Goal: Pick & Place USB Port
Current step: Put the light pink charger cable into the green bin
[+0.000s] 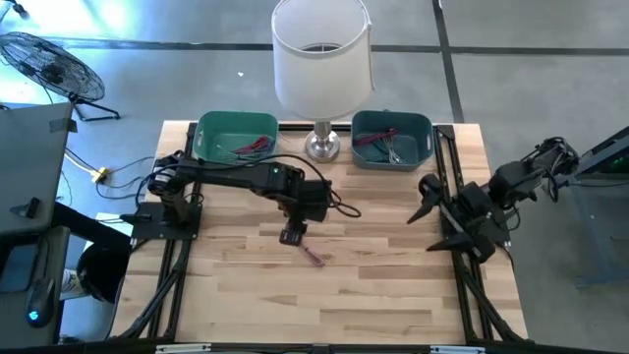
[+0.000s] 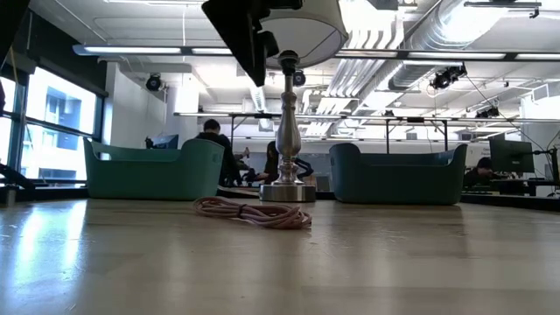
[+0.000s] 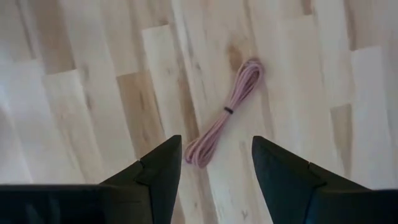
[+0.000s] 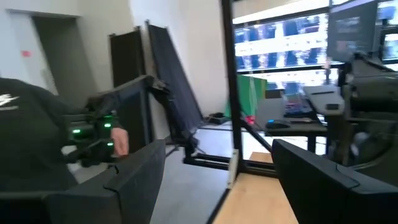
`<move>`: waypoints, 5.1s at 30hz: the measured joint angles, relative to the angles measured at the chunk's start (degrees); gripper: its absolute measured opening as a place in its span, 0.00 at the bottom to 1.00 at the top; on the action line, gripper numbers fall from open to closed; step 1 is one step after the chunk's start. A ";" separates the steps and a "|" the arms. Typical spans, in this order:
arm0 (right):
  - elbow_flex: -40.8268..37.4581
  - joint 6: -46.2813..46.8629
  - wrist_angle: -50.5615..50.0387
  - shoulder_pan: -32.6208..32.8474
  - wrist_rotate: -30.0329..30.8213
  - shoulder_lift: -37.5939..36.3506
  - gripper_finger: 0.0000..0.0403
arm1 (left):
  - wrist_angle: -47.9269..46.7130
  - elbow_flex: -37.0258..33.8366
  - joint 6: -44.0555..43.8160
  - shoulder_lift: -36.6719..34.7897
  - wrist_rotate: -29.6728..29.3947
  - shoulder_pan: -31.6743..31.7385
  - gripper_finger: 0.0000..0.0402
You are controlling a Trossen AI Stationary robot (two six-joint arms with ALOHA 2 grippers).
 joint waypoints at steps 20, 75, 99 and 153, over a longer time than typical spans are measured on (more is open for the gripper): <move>0.00 -0.48 -2.13 6.84 -1.22 -0.99 0.71 | 0.02 0.03 1.24 3.76 -10.07 -10.99 0.48; 0.00 -0.28 -5.88 6.94 -1.68 -0.97 0.71 | 3.67 0.00 11.18 17.18 -8.34 -8.90 0.48; 0.00 1.03 -5.71 7.92 -1.32 -0.93 0.71 | 9.49 -6.44 10.66 20.33 -4.98 -8.80 0.32; 0.00 2.27 -5.79 7.92 13.13 -0.99 0.71 | -24.57 -21.20 -2.69 -30.60 -39.53 14.49 0.02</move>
